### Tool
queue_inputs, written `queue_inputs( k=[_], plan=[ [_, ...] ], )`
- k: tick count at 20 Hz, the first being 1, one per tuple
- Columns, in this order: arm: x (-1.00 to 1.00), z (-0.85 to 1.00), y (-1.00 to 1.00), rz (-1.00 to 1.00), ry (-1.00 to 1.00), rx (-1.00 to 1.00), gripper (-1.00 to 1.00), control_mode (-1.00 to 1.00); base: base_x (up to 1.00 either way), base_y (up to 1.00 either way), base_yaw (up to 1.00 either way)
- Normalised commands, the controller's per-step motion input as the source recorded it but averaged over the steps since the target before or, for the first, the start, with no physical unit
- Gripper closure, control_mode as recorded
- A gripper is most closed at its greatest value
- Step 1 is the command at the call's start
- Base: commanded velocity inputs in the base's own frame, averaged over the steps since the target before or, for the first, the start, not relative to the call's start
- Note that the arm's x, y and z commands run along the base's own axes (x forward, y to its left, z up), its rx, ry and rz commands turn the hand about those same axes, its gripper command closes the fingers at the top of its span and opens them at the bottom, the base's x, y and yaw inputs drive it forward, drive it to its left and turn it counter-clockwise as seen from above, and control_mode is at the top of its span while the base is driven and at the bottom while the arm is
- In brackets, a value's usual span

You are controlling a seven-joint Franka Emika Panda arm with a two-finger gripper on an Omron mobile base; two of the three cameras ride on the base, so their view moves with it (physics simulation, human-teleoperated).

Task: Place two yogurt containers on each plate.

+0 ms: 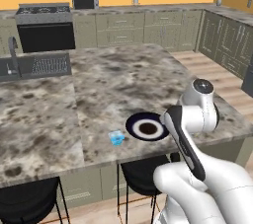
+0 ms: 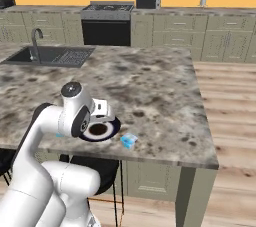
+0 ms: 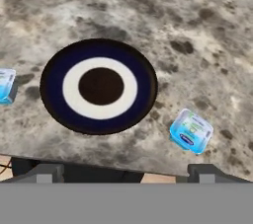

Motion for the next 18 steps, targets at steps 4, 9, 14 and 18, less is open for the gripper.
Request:
queue_inputs(
  k=[4,9,14,18],
  plan=[
    [0.05,0.09,0.26,0.13,0.00,-0.05,-1.00,-1.00,0.00,0.00,0.00],
    [0.22,0.02,0.61,0.10,-0.01,0.07,-1.00,-1.00,0.00,0.00,0.00],
    [0.00,0.57,0.87,0.00,0.19,-0.03,-1.00,-1.00,0.00,0.00,0.00],
    [-0.02,-0.05,0.54,0.03,0.42,-0.14,-1.00,-1.00,0.00,0.00,0.00]
  ],
)
